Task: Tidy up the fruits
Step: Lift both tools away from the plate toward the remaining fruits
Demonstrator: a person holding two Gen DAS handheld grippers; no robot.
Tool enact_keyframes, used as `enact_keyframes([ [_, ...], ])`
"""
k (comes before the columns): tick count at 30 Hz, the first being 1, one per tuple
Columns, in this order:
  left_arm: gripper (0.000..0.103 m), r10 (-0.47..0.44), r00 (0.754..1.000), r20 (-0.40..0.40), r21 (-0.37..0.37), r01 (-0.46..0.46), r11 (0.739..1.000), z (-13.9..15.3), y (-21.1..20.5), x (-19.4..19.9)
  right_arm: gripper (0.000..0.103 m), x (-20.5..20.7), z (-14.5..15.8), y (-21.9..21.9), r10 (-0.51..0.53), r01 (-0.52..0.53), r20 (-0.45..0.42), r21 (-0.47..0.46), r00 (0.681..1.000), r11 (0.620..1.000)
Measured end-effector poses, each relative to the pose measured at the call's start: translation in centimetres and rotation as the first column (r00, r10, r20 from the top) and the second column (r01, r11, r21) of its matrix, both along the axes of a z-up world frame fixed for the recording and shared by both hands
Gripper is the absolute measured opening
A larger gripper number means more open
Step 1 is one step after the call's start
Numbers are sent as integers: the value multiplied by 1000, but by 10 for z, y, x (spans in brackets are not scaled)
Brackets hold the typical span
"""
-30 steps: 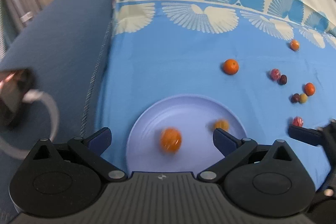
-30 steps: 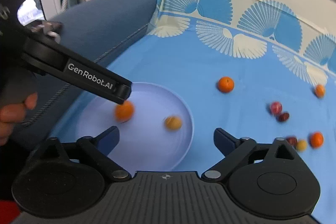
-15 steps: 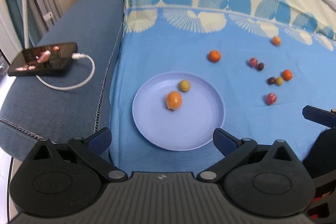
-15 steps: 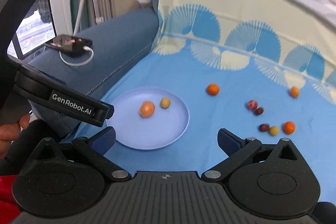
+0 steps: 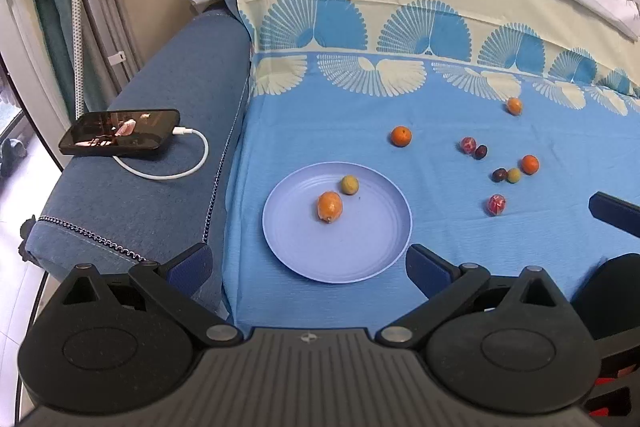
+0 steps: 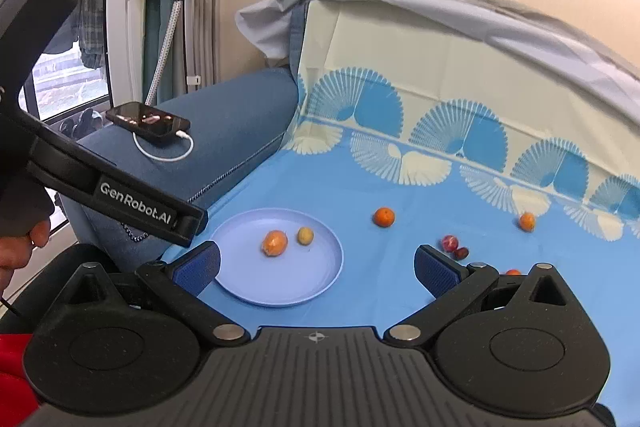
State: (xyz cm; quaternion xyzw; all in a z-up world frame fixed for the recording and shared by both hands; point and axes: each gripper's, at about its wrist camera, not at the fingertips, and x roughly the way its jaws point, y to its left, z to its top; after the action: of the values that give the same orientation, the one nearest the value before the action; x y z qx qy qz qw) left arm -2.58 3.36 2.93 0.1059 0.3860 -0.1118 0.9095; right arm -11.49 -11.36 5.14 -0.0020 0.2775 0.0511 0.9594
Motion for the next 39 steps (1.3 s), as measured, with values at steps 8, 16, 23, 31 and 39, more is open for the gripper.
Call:
enact_keyframes([
  [8,103,-7,999,31,-7,7,1000,8,-1,-9,102,-4,4,1,-4,4,21,1,1000,1000],
  [16,103,0,999,33,-4,0,1000,6,0,-13,102,-1,0,1,-8,8,-6,21,1000,1000],
  [23,103,11,1000,-4,-1,-11,1000,-5,4,-6,103,10,-11,-3,-47,51,-64,48,997,998],
  [31,103,31,998,-61,17,-30,999,-19,4,10,102,26,-30,-22,-172,181,-117,72,978,981],
  [39,103,15,996,-85,40,-12,999,-25,-17,29,102,39,-51,-45,-246,265,-169,97,954,959],
])
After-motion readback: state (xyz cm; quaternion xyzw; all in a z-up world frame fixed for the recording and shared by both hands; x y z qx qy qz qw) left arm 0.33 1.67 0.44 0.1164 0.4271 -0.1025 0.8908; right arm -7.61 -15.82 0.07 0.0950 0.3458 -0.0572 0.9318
